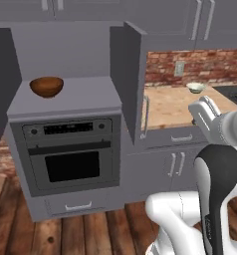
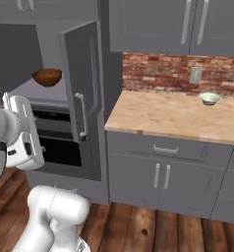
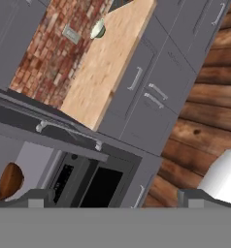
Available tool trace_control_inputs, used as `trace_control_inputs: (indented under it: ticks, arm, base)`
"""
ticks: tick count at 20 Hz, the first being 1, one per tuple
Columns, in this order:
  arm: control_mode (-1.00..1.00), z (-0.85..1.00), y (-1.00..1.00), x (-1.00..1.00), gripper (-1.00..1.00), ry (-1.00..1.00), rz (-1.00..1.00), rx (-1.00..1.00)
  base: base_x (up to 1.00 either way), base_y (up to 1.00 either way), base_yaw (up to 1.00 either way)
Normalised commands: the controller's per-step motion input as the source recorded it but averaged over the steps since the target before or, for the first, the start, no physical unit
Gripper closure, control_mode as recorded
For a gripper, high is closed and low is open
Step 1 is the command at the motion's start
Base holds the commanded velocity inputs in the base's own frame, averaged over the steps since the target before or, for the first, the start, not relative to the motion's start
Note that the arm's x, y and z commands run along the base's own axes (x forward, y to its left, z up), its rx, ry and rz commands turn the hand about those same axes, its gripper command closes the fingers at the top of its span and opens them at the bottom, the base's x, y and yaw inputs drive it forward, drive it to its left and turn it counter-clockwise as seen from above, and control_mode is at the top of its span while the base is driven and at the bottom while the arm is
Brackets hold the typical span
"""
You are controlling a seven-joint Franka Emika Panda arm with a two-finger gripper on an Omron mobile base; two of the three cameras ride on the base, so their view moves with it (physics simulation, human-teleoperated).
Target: Pick up the bowls on the counter and stack them on top of one another in the open cabinet. Place the smaller bowl on top of the larger bowl.
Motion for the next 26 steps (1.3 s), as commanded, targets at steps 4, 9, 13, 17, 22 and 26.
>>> trace_control_inputs:
  ticks: [4, 9, 13, 17, 22, 26]
  arm:
    - [1.00, 0.00, 0.00, 0.00, -1.00, 0.00, 0.00, 0.00]
    - [1.00, 0.00, 0.00, 0.00, -1.00, 0.00, 0.00, 0.00]
    - [1.00, 0.00, 0.00, 0.00, -1.00, 0.00, 0.00, 0.00]
    - [1.00, 0.00, 0.00, 0.00, -1.00, 0.00, 0.00, 0.00]
    - [1.00, 0.00, 0.00, 0.00, -1.00, 0.00, 0.00, 0.00]
    - [1.00, 0.00, 0.00, 0.00, -1.00, 0.00, 0.00, 0.00]
  base:
    - [0.00, -0.62, 0.00]
    - [0.00, -0.62, 0.00]
    - [0.03, -0.61, 0.00]
    - [0.05, -0.60, 0.01]
    - [0.07, -0.57, 0.02]
    - [0.09, -0.57, 0.02]
